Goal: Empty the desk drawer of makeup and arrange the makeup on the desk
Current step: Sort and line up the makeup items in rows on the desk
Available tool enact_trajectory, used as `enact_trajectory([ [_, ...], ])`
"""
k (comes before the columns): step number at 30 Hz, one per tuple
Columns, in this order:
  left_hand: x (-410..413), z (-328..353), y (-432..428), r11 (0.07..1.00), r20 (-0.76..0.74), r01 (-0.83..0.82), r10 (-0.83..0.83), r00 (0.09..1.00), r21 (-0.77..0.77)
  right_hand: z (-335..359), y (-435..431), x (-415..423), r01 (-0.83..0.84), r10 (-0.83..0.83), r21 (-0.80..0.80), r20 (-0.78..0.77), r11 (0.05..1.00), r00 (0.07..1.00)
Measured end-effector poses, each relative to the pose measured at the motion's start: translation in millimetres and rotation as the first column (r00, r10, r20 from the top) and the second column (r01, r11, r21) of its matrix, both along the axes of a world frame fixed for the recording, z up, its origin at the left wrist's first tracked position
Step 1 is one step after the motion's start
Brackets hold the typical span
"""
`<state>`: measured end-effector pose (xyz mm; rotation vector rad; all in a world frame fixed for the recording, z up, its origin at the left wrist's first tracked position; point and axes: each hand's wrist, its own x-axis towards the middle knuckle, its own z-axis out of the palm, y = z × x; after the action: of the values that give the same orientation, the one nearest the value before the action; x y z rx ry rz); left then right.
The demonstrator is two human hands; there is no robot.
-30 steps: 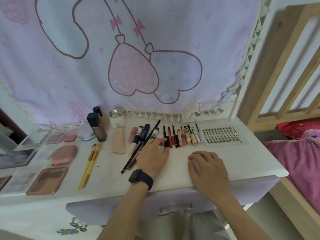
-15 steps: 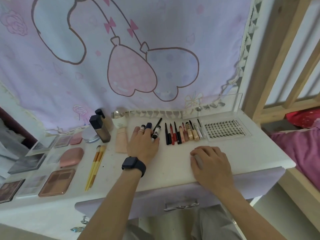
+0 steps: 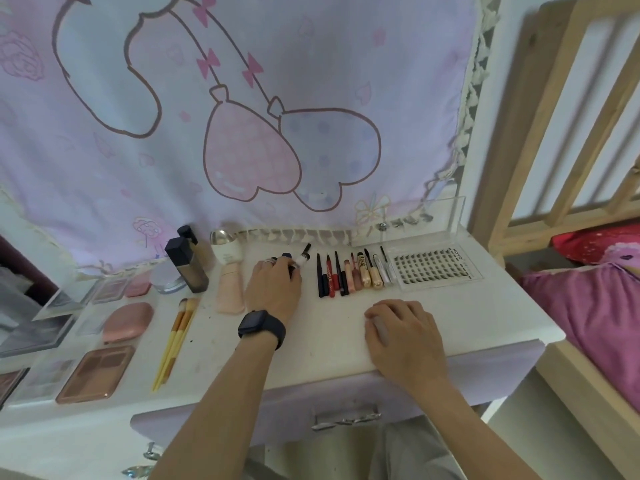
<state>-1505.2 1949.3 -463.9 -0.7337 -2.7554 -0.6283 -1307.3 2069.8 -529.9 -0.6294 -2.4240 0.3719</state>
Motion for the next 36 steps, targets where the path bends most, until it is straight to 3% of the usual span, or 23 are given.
enact_trajectory([
  [4, 24, -6, -12, 0.909, 0.085, 0.023, -0.064, 0.994, 0.416, 3, -1, 1, 0.005, -0.005, 0.004, -0.004, 1.0, 1.0],
  [9, 63, -12, -21, 0.748, 0.279, 0.043, -0.299, 0.912, 0.662, 10, 0, 3, -0.005, 0.003, -0.161, -0.013, 0.987, 1.0],
  [15, 79, -13, -25, 0.669, 0.455, 0.051, -0.557, 0.694, 0.741, 16, -2, 5, -0.118, 0.109, -0.175, -0.062, 0.977, 0.992],
  [22, 72, -9, -32, 0.656, 0.507, 0.065, -0.639, 0.578, 0.752, 18, -4, 3, -0.138, 0.13, -0.152, -0.061, 0.979, 0.99],
  [26, 71, -12, -33, 0.657, 0.486, 0.108, -0.648, 0.587, 0.746, 17, -3, 3, -0.143, 0.149, -0.106, 0.052, 0.984, 0.988],
  [29, 73, -12, -33, 0.625, 0.49, 0.075, -0.675, 0.551, 0.777, 17, -3, 4, -0.146, 0.155, -0.125, 0.062, 0.981, 0.986],
  [31, 73, -13, -34, 0.628, 0.489, 0.044, -0.645, 0.587, 0.777, 19, -4, 6, -0.138, 0.15, -0.167, 0.061, 0.976, 0.987],
  [36, 69, -17, -38, 0.607, 0.411, 0.08, -0.623, 0.665, 0.791, 44, -3, -4, -0.056, 0.107, -0.489, 0.077, 0.87, 0.991],
])
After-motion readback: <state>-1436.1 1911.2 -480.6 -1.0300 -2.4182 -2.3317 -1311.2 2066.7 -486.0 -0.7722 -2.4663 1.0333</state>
